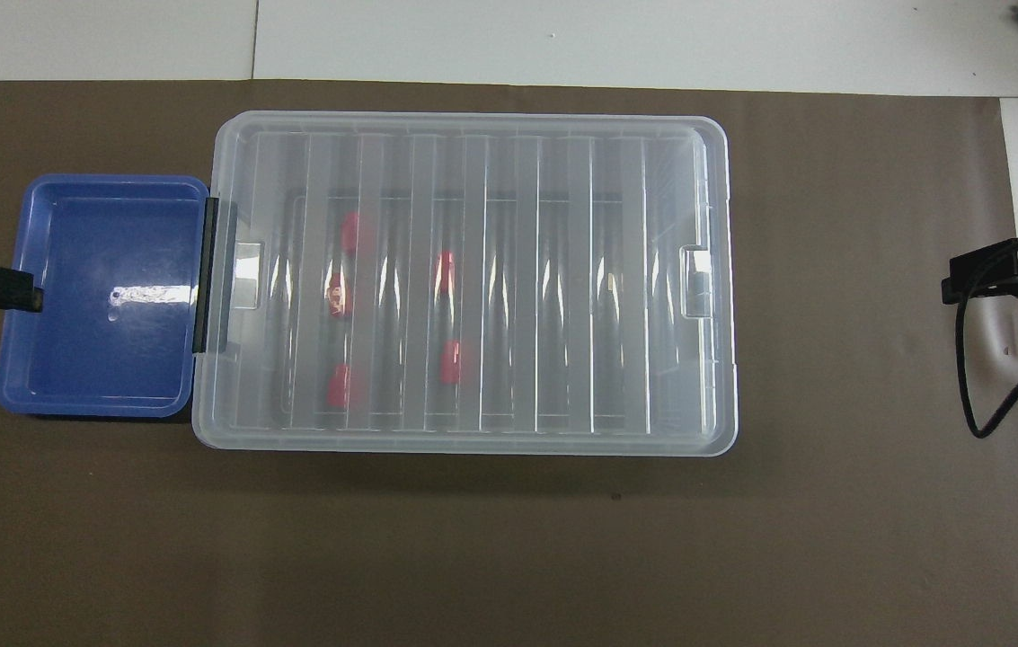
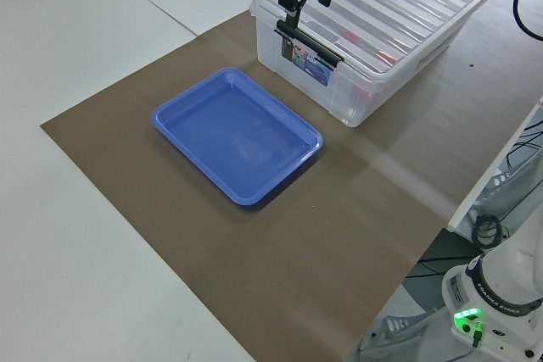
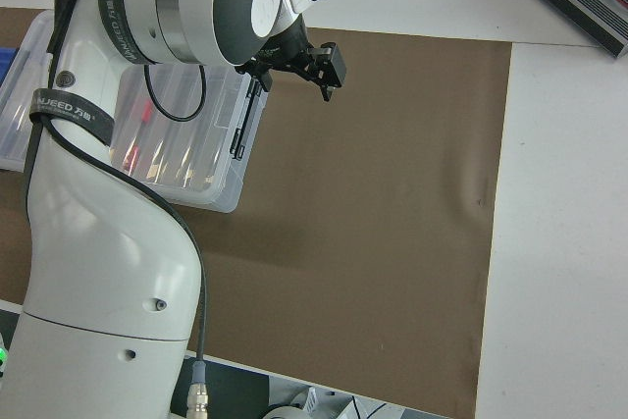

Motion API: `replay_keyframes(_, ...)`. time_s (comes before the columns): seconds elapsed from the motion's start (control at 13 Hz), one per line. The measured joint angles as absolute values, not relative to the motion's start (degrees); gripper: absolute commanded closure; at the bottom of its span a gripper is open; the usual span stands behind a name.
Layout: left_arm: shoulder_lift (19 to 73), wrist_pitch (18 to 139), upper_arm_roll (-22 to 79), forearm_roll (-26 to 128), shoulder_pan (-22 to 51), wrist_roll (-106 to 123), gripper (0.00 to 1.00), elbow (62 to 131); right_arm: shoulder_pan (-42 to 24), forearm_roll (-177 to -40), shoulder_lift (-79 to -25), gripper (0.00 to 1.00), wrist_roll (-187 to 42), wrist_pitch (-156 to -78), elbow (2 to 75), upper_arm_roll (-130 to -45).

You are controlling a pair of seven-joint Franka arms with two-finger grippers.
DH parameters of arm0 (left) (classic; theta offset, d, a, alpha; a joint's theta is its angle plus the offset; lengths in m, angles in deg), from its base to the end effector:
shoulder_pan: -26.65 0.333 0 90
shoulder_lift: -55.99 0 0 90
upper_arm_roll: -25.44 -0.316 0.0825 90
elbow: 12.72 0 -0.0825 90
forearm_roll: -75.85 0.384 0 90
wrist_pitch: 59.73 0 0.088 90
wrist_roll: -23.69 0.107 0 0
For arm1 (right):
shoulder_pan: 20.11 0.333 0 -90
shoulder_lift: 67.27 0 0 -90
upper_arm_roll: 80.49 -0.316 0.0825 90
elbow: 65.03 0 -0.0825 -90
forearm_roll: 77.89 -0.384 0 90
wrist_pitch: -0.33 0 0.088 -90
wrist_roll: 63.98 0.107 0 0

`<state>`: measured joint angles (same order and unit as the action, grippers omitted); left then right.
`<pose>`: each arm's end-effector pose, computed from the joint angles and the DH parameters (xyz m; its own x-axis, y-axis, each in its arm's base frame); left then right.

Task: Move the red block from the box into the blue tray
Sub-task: 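Move the right gripper to the lid edge farthest from the blue tray, then push the clear lid with the right gripper away from the blue tray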

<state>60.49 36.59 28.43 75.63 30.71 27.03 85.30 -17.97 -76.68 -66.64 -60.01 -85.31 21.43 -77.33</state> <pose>0.5389 0.0086 0.6106 0.9980 -0.0392 0.0486 -0.0391 -0.9992 -0.0031 0.5504 -0.0120 0.6408 0.9958 -0.0886 -0.0237 -0.0880 -0.9958 0.0234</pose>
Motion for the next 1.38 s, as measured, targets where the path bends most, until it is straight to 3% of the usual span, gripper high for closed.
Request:
replay_keyframes(0.46, 60.5, 36.6, 28.4, 75.6, 30.7, 27.0, 0.00, 85.3, -17.7, -76.8, -66.7, 0.00, -60.0, -87.8, 22.4, -77.3)
replay_keyframes(0.92, 60.5, 36.6, 28.4, 75.6, 30.7, 27.0, 0.00, 85.3, -9.5, -77.0, -67.1, 0.00, -59.1, -107.6, 35.0, -77.6)
replay_keyframes(1.38, 60.5, 36.6, 28.4, 75.6, 30.7, 27.0, 0.00, 85.3, -5.0, -77.0, -63.3, 0.00, -58.1, -118.5, 42.4, -77.7)
